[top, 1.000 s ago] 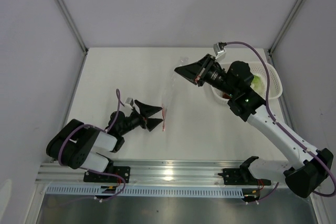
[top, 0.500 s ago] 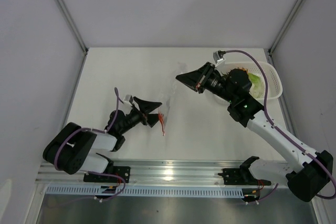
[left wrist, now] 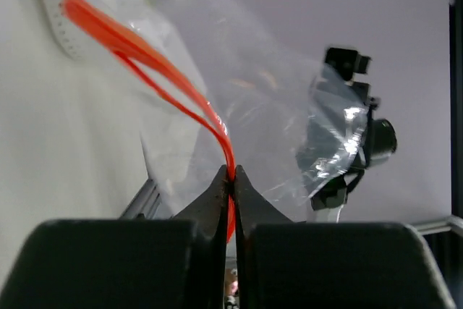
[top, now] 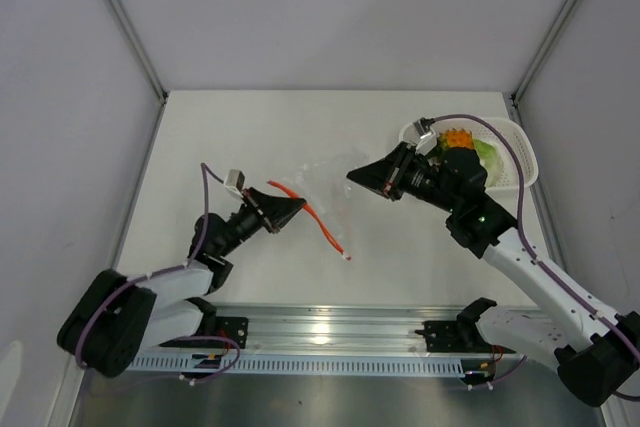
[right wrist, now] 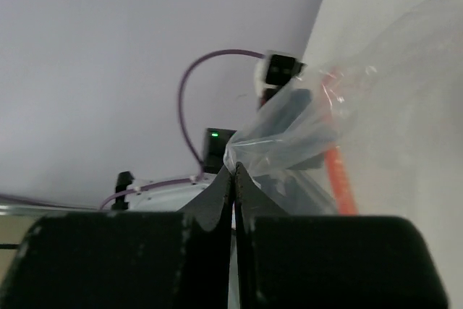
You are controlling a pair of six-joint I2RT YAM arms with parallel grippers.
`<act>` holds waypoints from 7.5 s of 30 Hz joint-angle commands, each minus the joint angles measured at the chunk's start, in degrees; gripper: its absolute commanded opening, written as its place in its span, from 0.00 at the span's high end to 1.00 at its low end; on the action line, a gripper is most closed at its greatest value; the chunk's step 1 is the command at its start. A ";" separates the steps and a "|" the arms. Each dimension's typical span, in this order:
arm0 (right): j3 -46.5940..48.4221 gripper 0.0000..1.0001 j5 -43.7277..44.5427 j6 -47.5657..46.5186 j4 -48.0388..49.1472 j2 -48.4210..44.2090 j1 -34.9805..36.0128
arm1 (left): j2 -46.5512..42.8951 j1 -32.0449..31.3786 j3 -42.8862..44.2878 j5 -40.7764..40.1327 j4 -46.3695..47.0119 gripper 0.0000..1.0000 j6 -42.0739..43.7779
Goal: Place the food in the zip-top bag and seal the zipper
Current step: Open the zipper of the food storage bag.
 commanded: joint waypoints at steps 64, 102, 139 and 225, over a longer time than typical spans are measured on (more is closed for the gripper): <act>23.82 0.76 46.29 -53.27 -31.99 26.55 42.43 | -37.44 -1.44 29.52 -9.70 -87.34 0.99 43.36; 17.32 1.00 63.27 -56.54 -19.59 30.51 46.03 | -38.05 -1.44 26.01 -6.45 -85.23 0.80 40.81; 22.42 1.00 41.46 -38.59 -23.02 26.11 39.53 | -47.72 -4.34 26.88 -8.65 -90.33 0.38 49.86; 12.30 0.25 14.65 -33.23 -27.93 15.13 -0.37 | 4.22 -10.50 55.01 -1.88 -91.12 0.99 66.12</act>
